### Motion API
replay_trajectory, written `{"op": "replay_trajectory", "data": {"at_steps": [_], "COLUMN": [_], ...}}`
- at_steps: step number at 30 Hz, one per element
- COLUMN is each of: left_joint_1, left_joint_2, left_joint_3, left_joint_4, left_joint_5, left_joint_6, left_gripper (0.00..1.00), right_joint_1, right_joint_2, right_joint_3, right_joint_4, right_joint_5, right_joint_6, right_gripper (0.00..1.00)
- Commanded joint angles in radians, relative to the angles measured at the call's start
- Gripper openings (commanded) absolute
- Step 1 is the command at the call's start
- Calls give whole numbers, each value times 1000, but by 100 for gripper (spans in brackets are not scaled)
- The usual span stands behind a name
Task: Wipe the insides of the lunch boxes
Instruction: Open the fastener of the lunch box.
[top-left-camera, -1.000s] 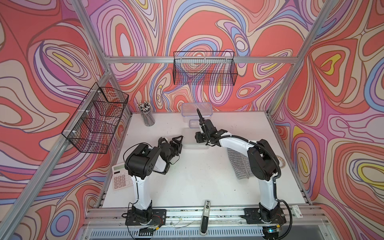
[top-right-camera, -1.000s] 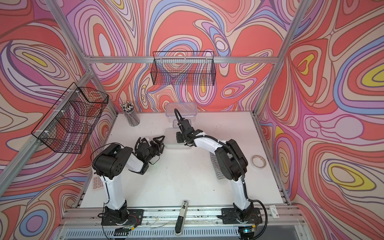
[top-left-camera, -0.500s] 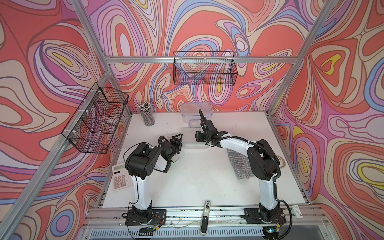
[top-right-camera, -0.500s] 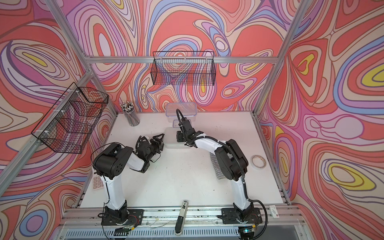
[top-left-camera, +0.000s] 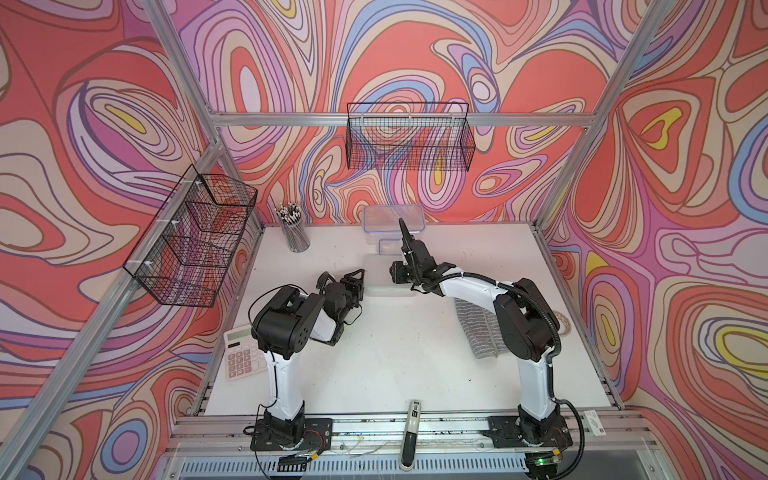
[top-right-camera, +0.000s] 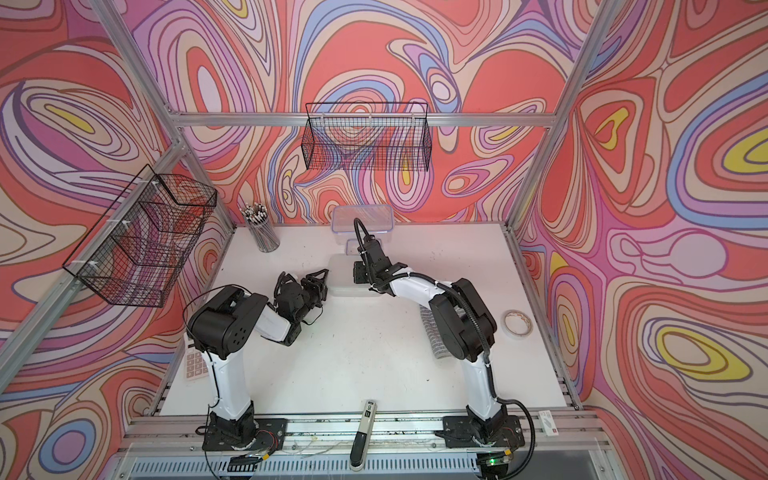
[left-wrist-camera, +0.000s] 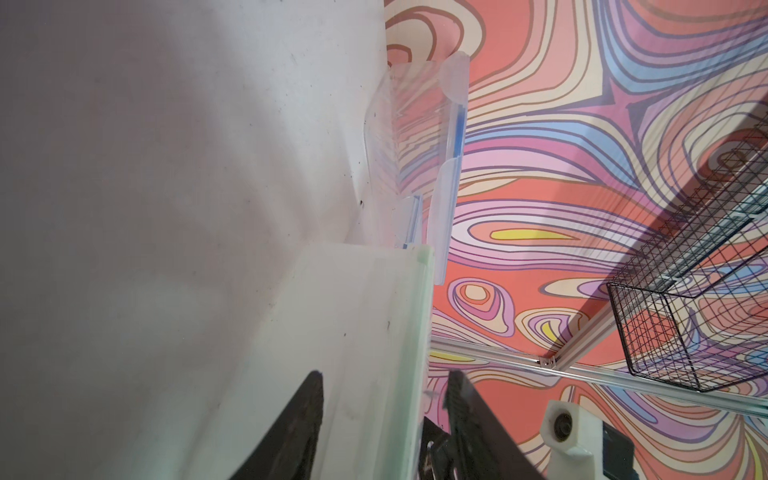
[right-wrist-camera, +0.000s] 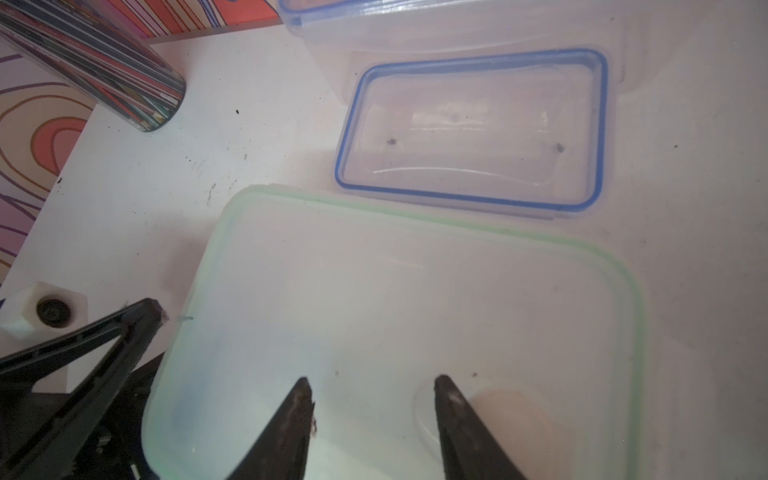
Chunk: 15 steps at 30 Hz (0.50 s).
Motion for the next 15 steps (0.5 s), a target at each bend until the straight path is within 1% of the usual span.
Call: {"op": "replay_trajectory", "data": {"at_steps": [1, 8, 15], "left_joint_1": [-16, -18, -18], "left_joint_2": [-4, -2, -3], "left_joint_3": [29, 28, 24], "left_joint_4": [89, 90, 90], "left_joint_5": [6, 8, 3], "left_joint_6": [-24, -27, -27], "left_gripper": [46, 38, 33], "right_joint_1": [8, 9, 8], "right_joint_2": [67, 67, 65], "right_joint_3": [-56, -60, -69], "right_joint_4": [-137, -142, -142], "right_joint_5": [-63, -63, -66], "right_joint_6": [31, 34, 41], "right_gripper": [49, 49, 48]}}
